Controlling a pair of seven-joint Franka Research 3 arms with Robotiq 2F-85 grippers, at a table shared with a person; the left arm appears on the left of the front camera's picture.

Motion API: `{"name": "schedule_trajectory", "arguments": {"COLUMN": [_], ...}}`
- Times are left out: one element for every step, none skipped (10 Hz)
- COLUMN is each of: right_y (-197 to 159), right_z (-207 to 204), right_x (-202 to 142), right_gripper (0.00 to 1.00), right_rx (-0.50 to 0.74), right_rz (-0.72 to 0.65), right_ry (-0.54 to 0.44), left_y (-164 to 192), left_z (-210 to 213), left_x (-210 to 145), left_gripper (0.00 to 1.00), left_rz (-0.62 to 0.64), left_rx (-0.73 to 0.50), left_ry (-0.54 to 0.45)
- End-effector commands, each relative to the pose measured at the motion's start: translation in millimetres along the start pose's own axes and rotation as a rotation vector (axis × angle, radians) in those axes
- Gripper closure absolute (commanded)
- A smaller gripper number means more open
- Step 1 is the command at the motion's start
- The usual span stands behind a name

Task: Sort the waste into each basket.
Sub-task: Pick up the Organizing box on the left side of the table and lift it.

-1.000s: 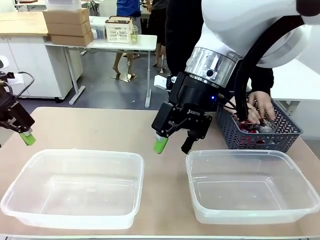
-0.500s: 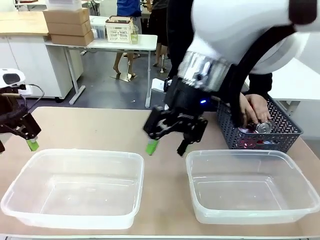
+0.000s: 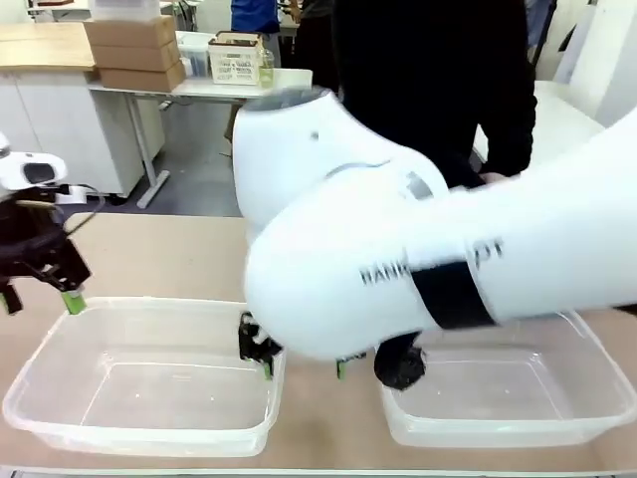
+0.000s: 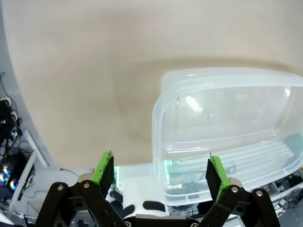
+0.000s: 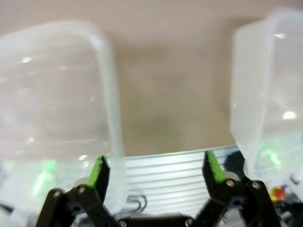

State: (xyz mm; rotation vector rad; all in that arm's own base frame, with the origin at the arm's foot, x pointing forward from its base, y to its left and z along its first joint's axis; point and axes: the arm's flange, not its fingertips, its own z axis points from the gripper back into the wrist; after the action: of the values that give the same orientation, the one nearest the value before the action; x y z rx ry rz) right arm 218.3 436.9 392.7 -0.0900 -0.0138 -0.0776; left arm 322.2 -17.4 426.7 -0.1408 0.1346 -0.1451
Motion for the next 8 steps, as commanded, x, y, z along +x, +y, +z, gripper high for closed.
{"name": "schedule_trajectory", "arguments": {"right_y": [43.1, 41.6, 40.8, 41.8, 44.0, 44.9, 43.2, 39.3], "right_z": [-7.1, -6.3, -1.6, -0.8, -3.2, -6.2, -6.2, -5.5], "right_x": [17.4, 21.1, 22.8, 24.0, 25.3, 26.0, 27.1, 28.5], "right_gripper": [0.00, 0.00, 0.00, 0.00, 0.00, 0.00, 0.00, 0.00], "right_rx": [-0.099, -0.041, -0.002, 0.019, 0.019, 0.008, 0.008, -0.006], "right_rz": [-0.024, 0.021, 0.086, 0.124, 0.139, 0.155, 0.160, 0.167], "right_ry": [0.040, 0.047, 0.060, 0.069, 0.073, 0.084, 0.089, 0.105], "left_y": [5.7, 3.0, 3.4, 3.7, 2.1, -0.5, -3.9, -5.8], "left_z": [-62.2, -72.6, -82.4, -88.3, -94.9, -100.3, -106.3, -111.1], "left_x": [-45.9, -48.9, -53.2, -57.1, -59.2, -60.0, -59.8, -58.5], "left_gripper": [0.00, 0.00, 0.00, 0.00, 0.00, 0.00, 0.00, 0.41], "left_rz": [-0.056, -0.081, -0.089, -0.113, -0.126, -0.137, -0.132, -0.107], "left_rx": [-0.008, -0.022, 0.011, 0.009, 0.002, -0.011, -0.016, 0.016], "left_ry": [0.030, 0.055, 0.061, 0.073, 0.091, 0.101, 0.084, 0.061]}}
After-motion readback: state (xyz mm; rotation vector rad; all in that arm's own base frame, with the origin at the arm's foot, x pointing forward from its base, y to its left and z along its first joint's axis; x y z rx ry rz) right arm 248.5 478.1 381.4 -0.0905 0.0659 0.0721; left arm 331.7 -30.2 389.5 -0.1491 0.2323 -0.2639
